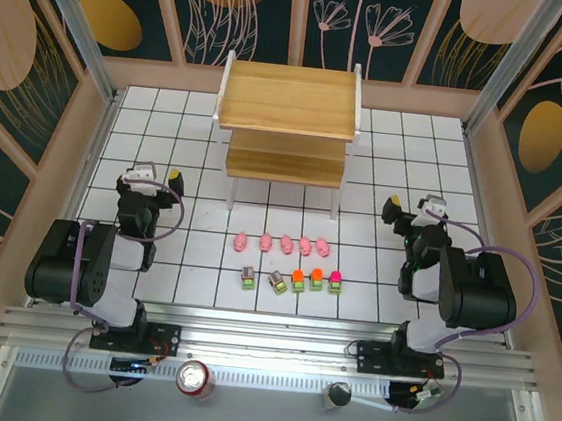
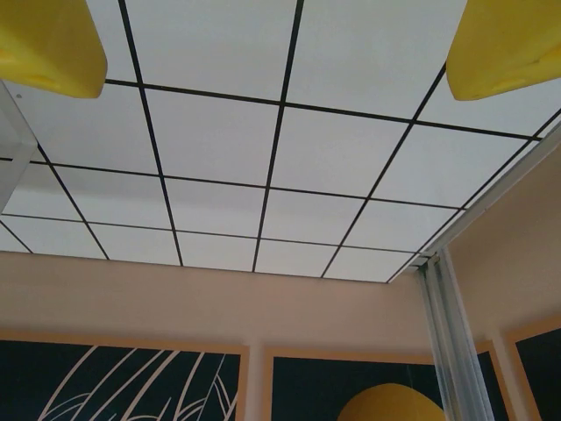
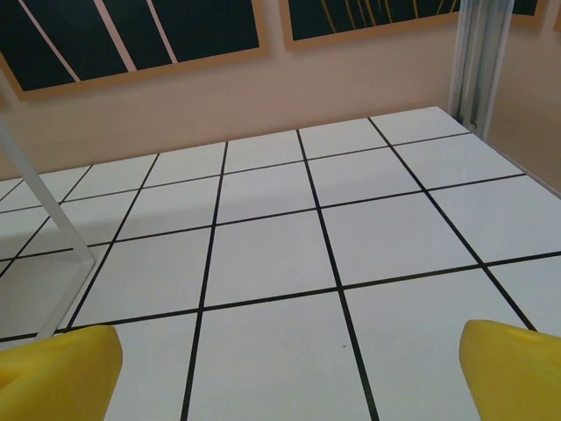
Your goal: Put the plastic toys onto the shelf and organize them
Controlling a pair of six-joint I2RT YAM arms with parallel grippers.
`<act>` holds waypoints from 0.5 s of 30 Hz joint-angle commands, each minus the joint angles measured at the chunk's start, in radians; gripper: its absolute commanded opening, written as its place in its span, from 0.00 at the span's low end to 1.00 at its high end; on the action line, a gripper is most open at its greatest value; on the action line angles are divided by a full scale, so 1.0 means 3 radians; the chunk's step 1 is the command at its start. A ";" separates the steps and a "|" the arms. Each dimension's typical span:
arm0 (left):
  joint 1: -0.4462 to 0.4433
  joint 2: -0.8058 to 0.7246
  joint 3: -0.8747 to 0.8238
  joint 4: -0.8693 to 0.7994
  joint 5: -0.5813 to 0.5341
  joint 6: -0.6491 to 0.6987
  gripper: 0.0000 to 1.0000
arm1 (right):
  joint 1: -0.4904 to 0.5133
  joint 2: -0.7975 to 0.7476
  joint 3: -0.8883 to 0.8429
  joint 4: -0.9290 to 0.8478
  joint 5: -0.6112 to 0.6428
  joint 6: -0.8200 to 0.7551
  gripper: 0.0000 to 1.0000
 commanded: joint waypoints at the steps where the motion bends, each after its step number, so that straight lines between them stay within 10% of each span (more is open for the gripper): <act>1: 0.0021 0.0008 0.0005 0.0050 0.0037 -0.0007 0.99 | 0.0028 0.0018 0.0083 0.0011 0.0063 -0.0043 0.99; 15: 0.0021 0.0011 0.0010 0.0048 0.0039 -0.0012 0.99 | 0.0060 0.0021 -0.0019 0.0209 0.0387 0.0046 0.99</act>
